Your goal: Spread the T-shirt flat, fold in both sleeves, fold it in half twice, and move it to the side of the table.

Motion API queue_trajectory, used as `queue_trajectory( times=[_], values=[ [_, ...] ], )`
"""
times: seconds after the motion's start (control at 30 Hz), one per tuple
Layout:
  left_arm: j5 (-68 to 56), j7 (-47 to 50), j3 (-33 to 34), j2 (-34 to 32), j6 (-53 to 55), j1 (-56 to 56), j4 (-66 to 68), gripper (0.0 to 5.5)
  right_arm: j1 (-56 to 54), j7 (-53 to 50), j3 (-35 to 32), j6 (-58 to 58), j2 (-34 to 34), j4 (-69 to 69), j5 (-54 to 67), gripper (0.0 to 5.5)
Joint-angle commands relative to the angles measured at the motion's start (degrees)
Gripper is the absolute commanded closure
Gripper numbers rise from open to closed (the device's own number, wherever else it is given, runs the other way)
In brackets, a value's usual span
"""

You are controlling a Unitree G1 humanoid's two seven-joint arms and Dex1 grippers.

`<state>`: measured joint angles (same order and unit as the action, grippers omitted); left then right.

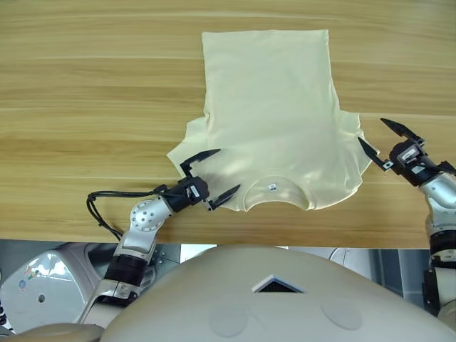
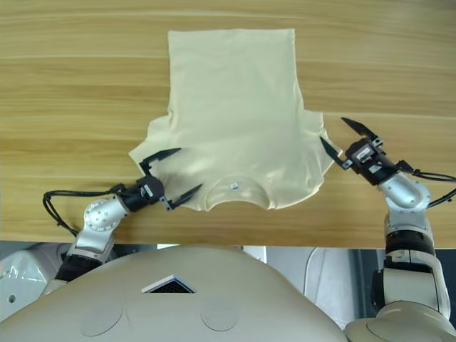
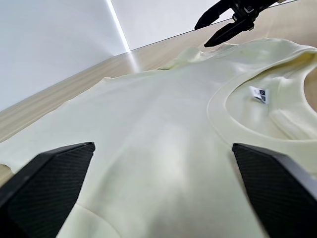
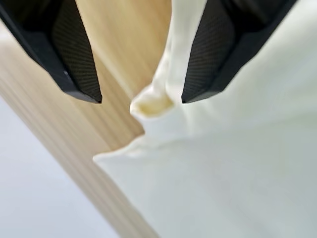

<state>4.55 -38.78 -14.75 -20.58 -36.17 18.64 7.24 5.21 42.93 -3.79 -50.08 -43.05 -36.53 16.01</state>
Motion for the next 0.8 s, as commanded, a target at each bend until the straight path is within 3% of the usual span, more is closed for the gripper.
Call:
queue_trajectory(
  times=[0.03, 0.4, 0.8],
  values=[
    [0.2, 1.3, 0.2, -2.4, 0.5, 3.2, -0.3, 0.34, 2.7, 4.6, -3.6, 5.0, -1.5, 8.5, 7.7, 2.53],
    [-0.5, 3.7, -0.3, -5.1, 1.2, 8.9, -3.5, 0.34, 11.5, 2.5, -3.9, 7.9, 1.3, 7.4, -1.6, 2.53],
    [0.1, 5.4, -0.6, -5.2, 1.3, 7.6, -2.5, 0.34, 12.2, -2.9, -5.6, 7.6, -2.0, 1.7, -10.6, 2.53]
  ],
)
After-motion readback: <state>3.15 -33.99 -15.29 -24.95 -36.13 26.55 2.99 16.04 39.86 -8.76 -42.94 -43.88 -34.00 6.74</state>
